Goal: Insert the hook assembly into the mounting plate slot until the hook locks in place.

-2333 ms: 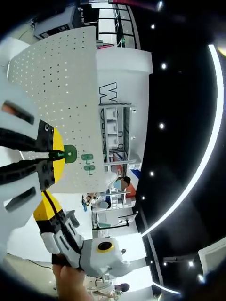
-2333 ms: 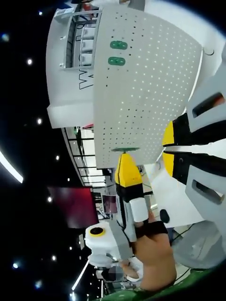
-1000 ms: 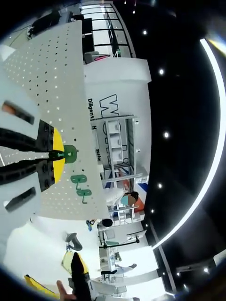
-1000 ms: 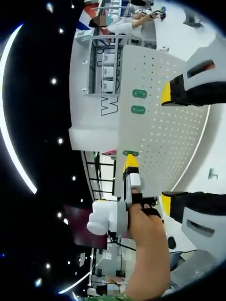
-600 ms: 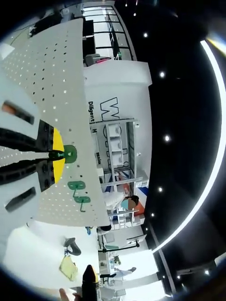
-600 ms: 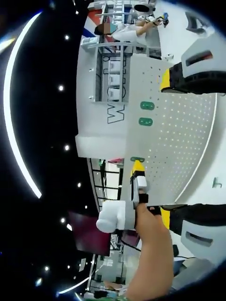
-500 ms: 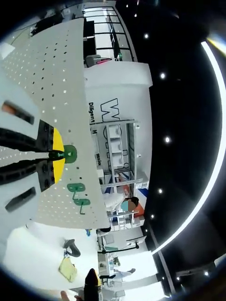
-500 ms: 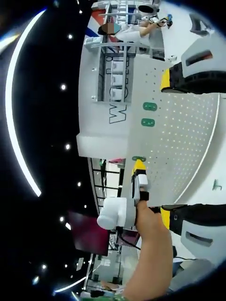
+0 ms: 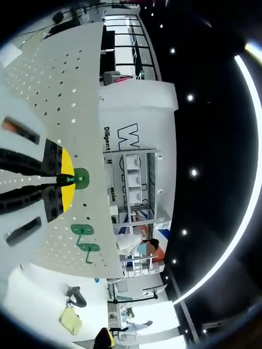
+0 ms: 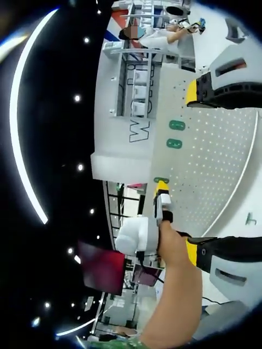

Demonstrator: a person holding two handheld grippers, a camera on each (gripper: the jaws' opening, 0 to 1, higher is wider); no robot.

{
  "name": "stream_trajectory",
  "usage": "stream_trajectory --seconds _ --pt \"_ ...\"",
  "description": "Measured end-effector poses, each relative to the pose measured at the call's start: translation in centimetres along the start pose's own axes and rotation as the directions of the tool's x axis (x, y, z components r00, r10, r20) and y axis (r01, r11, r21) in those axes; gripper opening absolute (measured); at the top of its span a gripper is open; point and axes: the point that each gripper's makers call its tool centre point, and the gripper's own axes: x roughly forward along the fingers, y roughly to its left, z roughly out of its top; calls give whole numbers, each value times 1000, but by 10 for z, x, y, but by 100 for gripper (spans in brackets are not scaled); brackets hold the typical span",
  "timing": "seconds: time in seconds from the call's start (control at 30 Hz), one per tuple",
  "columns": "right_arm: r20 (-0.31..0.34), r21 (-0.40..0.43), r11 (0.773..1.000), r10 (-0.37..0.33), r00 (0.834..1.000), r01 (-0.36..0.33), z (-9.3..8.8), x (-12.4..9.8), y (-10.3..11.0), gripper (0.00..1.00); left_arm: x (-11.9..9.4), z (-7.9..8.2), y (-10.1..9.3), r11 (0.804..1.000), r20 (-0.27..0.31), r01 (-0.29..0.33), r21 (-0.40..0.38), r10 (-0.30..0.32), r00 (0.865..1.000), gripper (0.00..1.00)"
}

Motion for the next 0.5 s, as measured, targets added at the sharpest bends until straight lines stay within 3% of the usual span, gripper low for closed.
stream_trajectory --seconds 0.5 --pt "-15 -10 1000 5 1000 -5 -4 -1 -5 100 11 -4 5 997 -10 -73 -33 73 997 3"
